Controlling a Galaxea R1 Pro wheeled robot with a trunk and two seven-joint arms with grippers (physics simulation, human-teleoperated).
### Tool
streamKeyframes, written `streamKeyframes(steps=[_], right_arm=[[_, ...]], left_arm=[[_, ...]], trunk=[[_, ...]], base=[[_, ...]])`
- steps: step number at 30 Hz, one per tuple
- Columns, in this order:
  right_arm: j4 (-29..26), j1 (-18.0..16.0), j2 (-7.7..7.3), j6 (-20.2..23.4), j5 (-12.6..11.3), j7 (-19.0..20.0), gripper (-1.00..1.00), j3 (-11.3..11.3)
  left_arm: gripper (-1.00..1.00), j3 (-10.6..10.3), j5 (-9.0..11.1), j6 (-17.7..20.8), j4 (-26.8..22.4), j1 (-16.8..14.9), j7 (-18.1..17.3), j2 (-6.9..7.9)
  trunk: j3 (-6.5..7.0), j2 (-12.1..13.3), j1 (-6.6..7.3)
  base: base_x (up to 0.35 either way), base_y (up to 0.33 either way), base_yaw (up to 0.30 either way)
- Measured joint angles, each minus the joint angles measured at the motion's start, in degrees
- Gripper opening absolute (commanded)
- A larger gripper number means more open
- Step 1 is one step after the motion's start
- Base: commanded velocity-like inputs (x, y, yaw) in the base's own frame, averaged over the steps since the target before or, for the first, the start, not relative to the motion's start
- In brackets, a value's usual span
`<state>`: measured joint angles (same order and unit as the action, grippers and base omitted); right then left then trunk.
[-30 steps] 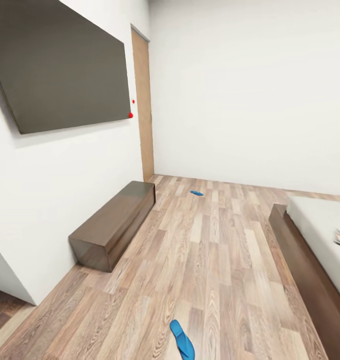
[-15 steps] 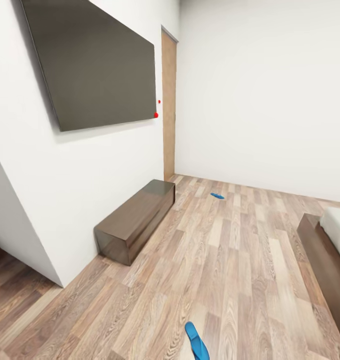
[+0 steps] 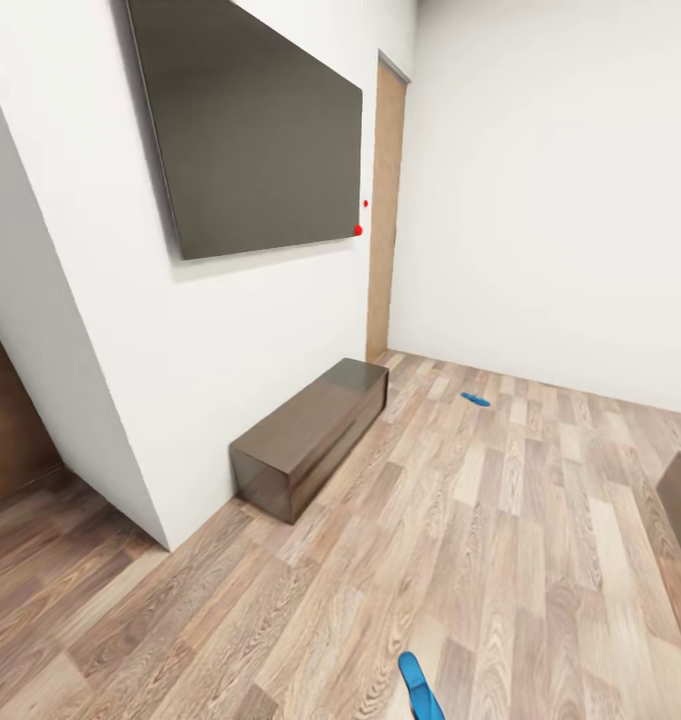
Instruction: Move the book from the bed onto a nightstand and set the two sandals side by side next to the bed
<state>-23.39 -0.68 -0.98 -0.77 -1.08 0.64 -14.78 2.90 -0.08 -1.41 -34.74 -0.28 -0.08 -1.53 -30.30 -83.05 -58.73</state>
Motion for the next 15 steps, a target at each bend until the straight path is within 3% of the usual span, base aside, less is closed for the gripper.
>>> streamKeyframes(steps=[7,15], right_arm=[[0.00,0.00,0.00,0.01,-0.02,0.00,1.00,0.00],[0.00,-0.01,0.00,0.03,-0.03,0.00,1.00,0.00]], left_arm=[[1.00,0.00,0.00,-0.02,-0.03,-0.03,0.00,0.00],[1.00,0.00,0.00,-0.02,-0.02,0.02,0.00,0.00]], trunk=[[0.00,0.00,0.00],[0.00,0.00,0.00]], base=[[0.000,0.000,0.051],[0.000,0.000,0.244]])
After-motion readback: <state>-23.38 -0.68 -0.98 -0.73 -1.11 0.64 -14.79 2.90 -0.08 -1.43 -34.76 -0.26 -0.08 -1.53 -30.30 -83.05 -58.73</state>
